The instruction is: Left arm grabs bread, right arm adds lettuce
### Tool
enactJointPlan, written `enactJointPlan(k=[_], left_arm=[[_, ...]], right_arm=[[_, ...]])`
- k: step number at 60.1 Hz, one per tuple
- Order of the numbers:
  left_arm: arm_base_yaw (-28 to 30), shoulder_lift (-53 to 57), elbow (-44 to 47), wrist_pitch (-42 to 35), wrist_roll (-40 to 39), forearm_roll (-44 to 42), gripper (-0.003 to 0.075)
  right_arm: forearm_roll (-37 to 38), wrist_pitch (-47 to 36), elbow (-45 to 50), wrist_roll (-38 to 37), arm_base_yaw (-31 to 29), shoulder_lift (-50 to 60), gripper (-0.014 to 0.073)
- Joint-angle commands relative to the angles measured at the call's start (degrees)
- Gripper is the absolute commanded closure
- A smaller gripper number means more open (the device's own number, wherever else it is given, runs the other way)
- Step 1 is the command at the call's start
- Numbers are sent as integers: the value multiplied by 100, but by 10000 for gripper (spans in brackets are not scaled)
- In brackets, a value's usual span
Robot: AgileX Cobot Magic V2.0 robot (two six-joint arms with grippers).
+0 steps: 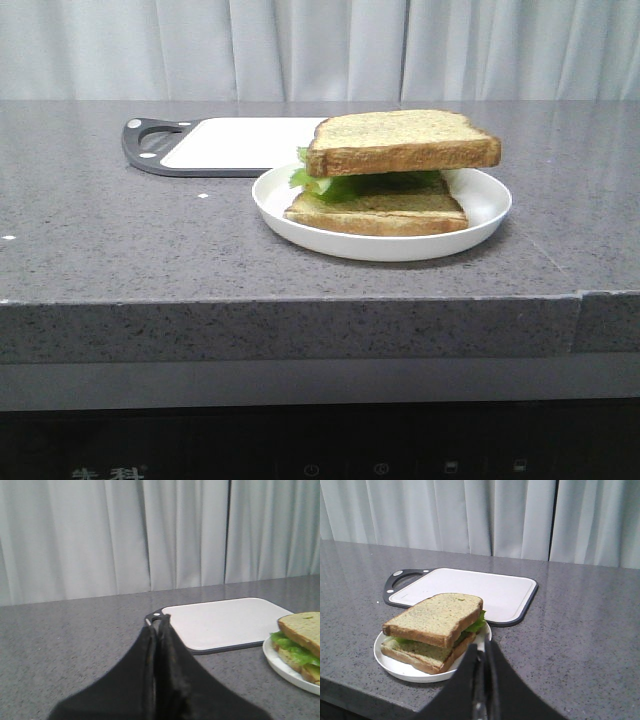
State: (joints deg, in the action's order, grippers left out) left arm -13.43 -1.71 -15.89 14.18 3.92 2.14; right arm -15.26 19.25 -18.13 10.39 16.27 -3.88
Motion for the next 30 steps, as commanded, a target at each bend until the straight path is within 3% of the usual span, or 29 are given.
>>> enactJointPlan(k=[1, 30], left_arm=[[214, -5, -24, -497, -301, -135, 741], [1206, 305, 1655, -1053, -301, 323, 741]], right_arm=[[-18, -462, -141, 34, -26, -45, 655], [-18, -462, -141, 34, -26, -45, 655]])
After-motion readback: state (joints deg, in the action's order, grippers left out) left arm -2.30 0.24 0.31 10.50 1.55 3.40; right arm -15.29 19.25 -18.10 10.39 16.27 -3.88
